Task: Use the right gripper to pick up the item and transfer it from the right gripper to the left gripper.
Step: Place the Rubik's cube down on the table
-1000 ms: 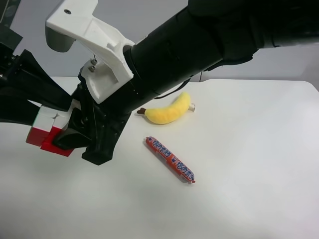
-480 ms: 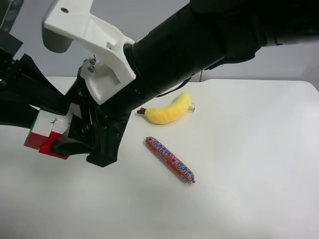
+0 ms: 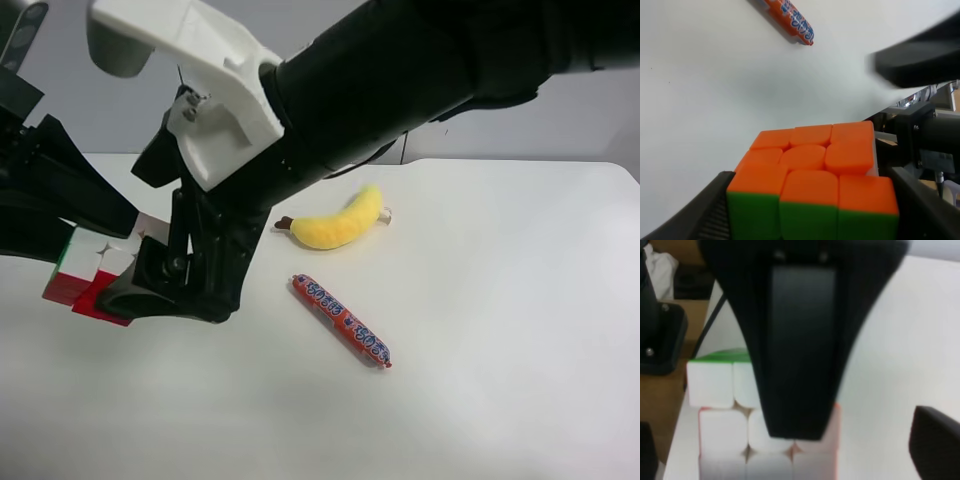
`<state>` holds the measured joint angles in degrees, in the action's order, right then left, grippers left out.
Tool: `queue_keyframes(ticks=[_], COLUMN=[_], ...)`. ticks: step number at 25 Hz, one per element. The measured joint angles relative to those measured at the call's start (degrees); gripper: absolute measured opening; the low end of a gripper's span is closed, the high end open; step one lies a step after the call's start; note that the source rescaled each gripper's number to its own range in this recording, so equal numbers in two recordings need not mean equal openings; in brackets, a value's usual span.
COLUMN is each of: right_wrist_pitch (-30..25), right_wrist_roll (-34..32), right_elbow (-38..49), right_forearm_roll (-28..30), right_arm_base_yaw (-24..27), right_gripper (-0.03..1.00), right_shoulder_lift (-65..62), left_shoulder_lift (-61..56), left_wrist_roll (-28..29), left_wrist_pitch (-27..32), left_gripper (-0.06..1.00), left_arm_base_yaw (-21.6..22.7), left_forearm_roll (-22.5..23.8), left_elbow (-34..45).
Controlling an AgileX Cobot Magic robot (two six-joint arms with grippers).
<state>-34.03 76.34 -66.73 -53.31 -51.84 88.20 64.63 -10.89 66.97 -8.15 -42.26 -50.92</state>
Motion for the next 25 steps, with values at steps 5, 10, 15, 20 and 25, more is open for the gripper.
queue_keyframes(ticks=[5, 10, 15, 20, 25], right_wrist_pitch=[-4.9, -16.3, -29.1, -35.5, -35.6], right_wrist_roll=[-14.5, -31.5, -42.8, -49.2, -52.7], right_elbow=[0.0, 0.0, 0.0, 0.0, 3.2], right_forearm_roll=[12.2, 25.1, 34.0, 40.8, 43.7], right_arm_base_yaw=[0.0, 0.0, 0.0, 0.0, 0.0], right_gripper=[1.0, 1.0, 1.0, 1.0, 1.0], right_shoulder_lift=[-6.5, -13.5, -19.1, -23.5, -29.3], left_shoulder_lift=[0.0, 0.0, 0.0, 0.0, 0.0], left_wrist_roll=[-0.2, -0.3, -1.1, -1.3, -1.9], left_wrist_pitch=[0.0, 0.0, 0.0, 0.0, 0.0], left_gripper=[0.01, 0.01, 0.01, 0.01, 0.01], left_arm_base_yaw=[0.0, 0.0, 0.0, 0.0, 0.0], left_forearm_roll=[0.0, 0.0, 0.0, 0.0, 0.0], left_elbow=[0.0, 0.0, 0.0, 0.0, 0.0])
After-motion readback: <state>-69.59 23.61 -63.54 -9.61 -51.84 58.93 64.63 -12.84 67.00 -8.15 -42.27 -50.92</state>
